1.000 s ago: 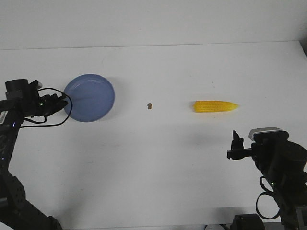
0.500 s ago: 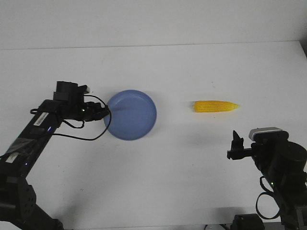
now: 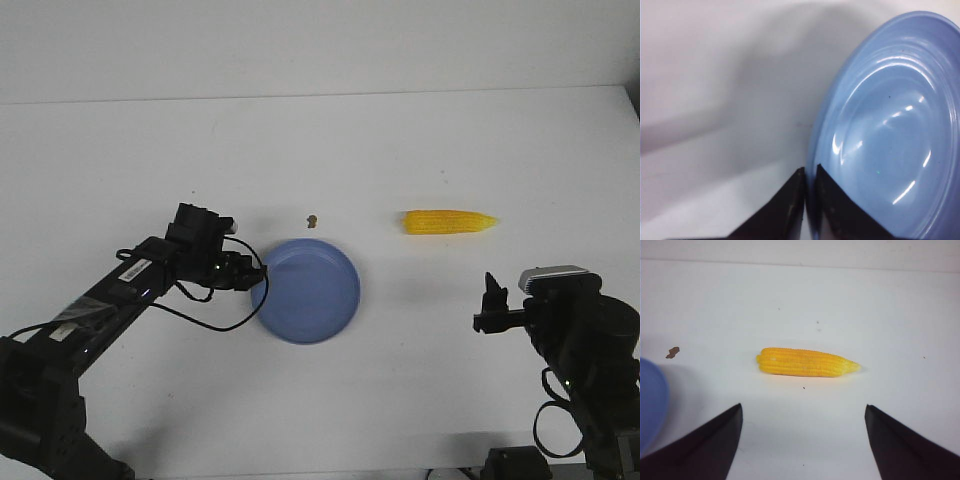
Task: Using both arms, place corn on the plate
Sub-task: 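Push the blue plate with the left gripper toward the table center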
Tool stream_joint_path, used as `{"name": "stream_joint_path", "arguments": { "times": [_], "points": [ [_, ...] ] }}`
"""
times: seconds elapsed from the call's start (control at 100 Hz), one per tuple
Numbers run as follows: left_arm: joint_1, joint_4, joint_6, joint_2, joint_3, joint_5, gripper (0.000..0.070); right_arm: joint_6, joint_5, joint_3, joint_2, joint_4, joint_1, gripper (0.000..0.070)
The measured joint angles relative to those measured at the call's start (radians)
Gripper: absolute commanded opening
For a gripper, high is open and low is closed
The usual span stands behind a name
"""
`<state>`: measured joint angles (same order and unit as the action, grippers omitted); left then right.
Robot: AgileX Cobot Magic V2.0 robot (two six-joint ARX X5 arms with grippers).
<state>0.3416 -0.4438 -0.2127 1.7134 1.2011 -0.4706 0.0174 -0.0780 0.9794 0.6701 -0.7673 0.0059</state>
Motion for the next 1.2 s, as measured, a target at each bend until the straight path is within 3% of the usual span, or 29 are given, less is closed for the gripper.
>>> {"name": "stream_joint_path", "arguments": {
  "times": [0.99,1.07,1.2],
  "points": [
    [0.011,0.063,-0.011,0.064,-0.047,-0.007,0.0019,0.000,0.000,0.000,0.000,0.000,0.000,0.0515],
    [0.012,0.063,-0.011,0.064,-0.047,-0.007,0.0051,0.000,0.000,0.000,0.000,0.000,0.000,0.0515],
    [0.013,0.063,-0.011,0.066,-0.047,-0.011,0.0222,0.000,0.000,0.000,0.000,0.000,0.000,0.0515]
  ]
}}
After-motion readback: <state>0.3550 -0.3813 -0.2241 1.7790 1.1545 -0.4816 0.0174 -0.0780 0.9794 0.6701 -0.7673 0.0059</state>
